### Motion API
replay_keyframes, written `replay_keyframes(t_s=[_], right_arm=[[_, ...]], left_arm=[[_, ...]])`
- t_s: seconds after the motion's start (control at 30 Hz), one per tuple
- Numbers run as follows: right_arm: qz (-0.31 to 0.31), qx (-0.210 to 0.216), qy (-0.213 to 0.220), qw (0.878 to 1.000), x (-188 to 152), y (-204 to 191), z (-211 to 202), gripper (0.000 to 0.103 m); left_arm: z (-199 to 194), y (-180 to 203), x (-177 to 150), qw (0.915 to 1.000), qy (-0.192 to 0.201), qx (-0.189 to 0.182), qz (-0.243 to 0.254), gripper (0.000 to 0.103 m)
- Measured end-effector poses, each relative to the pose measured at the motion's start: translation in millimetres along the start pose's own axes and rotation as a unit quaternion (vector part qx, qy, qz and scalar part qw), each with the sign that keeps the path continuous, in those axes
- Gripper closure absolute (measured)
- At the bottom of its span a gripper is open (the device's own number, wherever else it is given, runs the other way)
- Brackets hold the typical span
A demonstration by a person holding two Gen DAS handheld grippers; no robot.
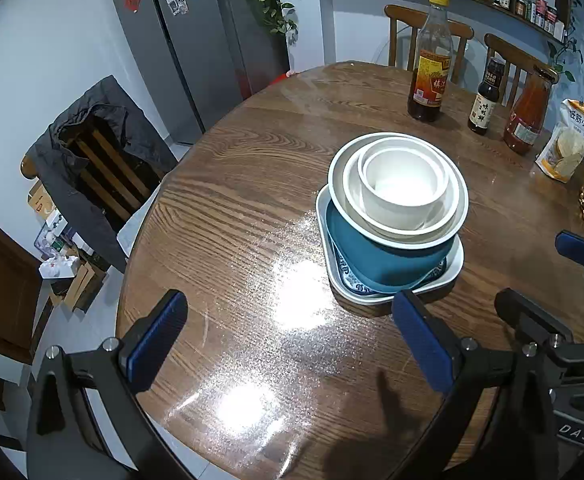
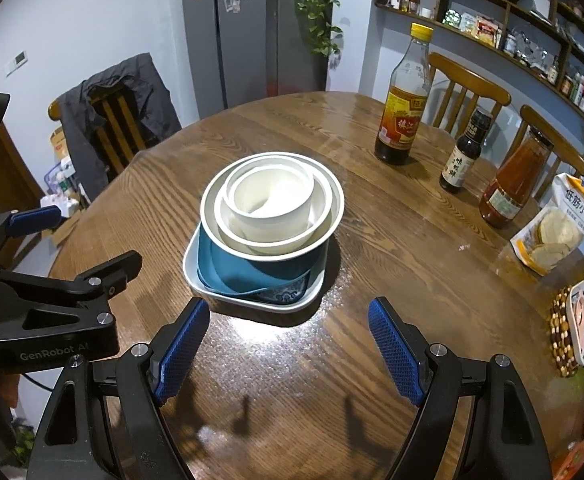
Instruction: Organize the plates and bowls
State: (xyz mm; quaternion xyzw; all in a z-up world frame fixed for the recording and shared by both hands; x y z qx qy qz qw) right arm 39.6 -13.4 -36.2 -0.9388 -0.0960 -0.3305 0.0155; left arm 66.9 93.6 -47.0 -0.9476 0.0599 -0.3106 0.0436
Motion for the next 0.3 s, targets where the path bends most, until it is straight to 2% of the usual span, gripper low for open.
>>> replay_keyframes(t_s=[0.3], right_arm=[[0.005,0.004,-0.002,1.0,-0.6,0.5,3.4,0.021]], left_arm=[[3.6,2.9,2.9,1.0,-0.004,-0.007,0.0,0.0]])
Point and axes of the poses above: each gripper's, at about its wrist camera, not at the fingertips, and z roughly the way its jaws point, y to its right, x to its top, the point moved 2 cm from there along z, roughly the way its jaws point
